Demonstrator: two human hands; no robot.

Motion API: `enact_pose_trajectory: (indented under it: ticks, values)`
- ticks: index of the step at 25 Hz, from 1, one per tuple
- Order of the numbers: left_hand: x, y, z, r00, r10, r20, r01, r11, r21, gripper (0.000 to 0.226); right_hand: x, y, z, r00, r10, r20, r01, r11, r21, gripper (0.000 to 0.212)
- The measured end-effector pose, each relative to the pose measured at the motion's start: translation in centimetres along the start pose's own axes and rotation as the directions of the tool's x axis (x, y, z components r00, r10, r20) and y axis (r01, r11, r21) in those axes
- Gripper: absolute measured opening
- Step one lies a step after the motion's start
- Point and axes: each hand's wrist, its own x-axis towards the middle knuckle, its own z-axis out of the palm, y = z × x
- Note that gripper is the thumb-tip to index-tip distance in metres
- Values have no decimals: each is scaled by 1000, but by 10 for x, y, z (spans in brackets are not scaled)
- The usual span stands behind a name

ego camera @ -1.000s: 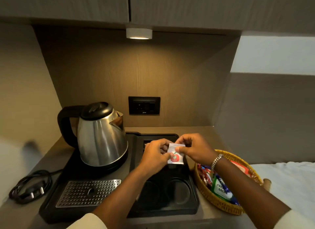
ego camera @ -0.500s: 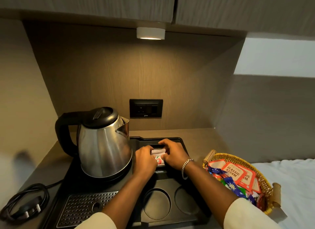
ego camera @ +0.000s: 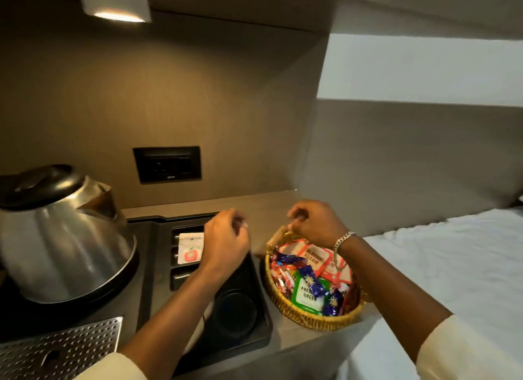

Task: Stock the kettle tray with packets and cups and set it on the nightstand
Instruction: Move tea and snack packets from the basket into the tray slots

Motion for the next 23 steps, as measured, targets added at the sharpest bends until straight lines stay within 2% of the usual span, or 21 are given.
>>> enact_pose_trajectory:
  ticks: [3, 5, 6, 8, 11, 13, 15, 18, 21, 23]
  values:
    - [-1, 27, 38, 986, 71, 154, -53, 992, -115, 16, -11, 39, -26, 992, 122, -15, -123, 965, -231, 11]
    - [-4, 37, 61, 943, 40, 330, -3, 994, -111, 23, -19, 56, -32, 983, 183, 14, -172, 943, -284, 18]
    - [-6, 41, 74, 909, 2, 418, 33, 996, -77, 28, -23, 63, -34, 979, 202, 27, -186, 940, -286, 24]
    - [-9, 45, 94, 864, -50, 502, 18, 998, 67, 37, -28, 70, -33, 975, 218, 47, -194, 933, -302, 36]
    - [-12, 48, 112, 845, -89, 528, -89, 949, 302, 42, -35, 77, -26, 976, 199, 83, -155, 915, -373, 53]
    - [-11, 44, 113, 838, -108, 536, -114, 924, 364, 39, -36, 75, -15, 984, 158, 80, -115, 915, -386, 56]
    - [-9, 43, 115, 832, -122, 541, -62, 948, 311, 39, -37, 71, -11, 990, 120, 67, -96, 954, -284, 53]
    - [-6, 46, 107, 906, -112, 408, 37, 982, 187, 39, -26, 59, -19, 993, 96, 71, -92, 994, -61, 49]
    - [-14, 52, 100, 954, -77, 290, 70, 997, 34, 36, -29, 53, -41, 996, 70, 61, -78, 985, 153, 47]
    - [-11, 57, 85, 961, -88, 262, 123, 985, -122, 33, -27, 42, -53, 999, 17, 34, -27, 945, 327, 46]
